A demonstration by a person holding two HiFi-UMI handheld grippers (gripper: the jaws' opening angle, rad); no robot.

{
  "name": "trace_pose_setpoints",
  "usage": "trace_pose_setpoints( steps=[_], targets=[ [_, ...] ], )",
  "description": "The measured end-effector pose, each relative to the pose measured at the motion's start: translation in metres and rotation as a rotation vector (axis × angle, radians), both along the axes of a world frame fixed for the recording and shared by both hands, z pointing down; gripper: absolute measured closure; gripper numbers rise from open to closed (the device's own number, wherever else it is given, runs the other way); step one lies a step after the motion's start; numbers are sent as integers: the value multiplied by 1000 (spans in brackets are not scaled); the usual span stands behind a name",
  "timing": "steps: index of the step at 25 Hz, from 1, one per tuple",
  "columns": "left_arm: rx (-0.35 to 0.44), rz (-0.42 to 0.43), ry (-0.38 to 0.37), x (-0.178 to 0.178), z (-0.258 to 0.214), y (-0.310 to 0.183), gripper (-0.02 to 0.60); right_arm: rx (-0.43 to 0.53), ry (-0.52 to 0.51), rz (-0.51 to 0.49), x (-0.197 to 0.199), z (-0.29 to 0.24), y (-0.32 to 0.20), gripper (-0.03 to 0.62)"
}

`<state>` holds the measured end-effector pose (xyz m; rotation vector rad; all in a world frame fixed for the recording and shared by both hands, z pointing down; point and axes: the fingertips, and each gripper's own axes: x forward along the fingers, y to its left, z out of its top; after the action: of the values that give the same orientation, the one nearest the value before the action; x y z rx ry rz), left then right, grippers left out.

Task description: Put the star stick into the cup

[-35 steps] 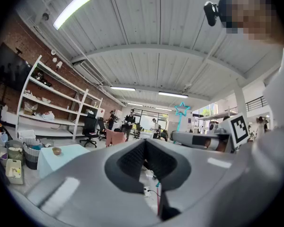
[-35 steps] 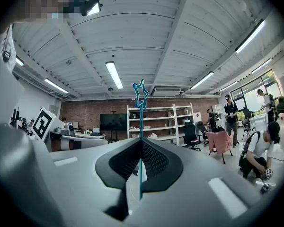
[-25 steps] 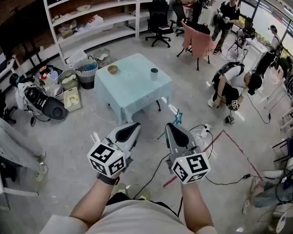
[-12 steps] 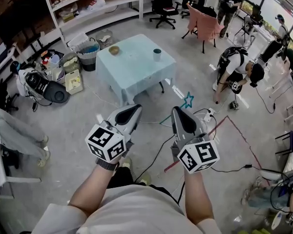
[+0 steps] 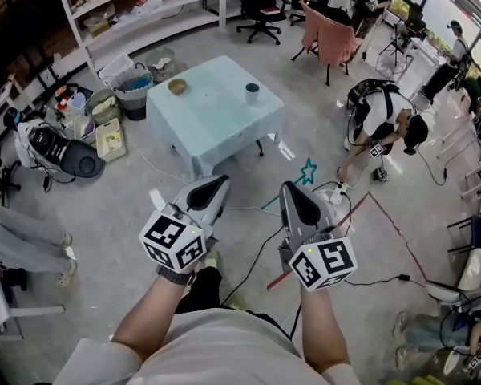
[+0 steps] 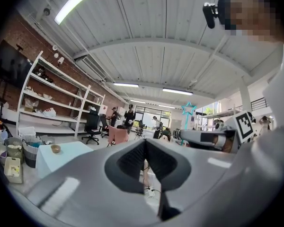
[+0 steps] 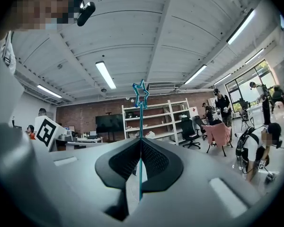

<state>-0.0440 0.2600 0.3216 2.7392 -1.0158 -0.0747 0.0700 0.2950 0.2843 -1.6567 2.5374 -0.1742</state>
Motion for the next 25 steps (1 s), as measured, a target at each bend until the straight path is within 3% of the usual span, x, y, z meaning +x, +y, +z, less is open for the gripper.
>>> trace_pose_setpoints(
  steps=[13, 25],
  targets=[
    [27, 48, -2, -37, 6, -169, 575, -23, 17, 59, -38, 9, -162, 579],
    [19, 84, 17, -44, 10, -249, 576, -31, 44, 84, -52, 2, -248, 579]
  ],
)
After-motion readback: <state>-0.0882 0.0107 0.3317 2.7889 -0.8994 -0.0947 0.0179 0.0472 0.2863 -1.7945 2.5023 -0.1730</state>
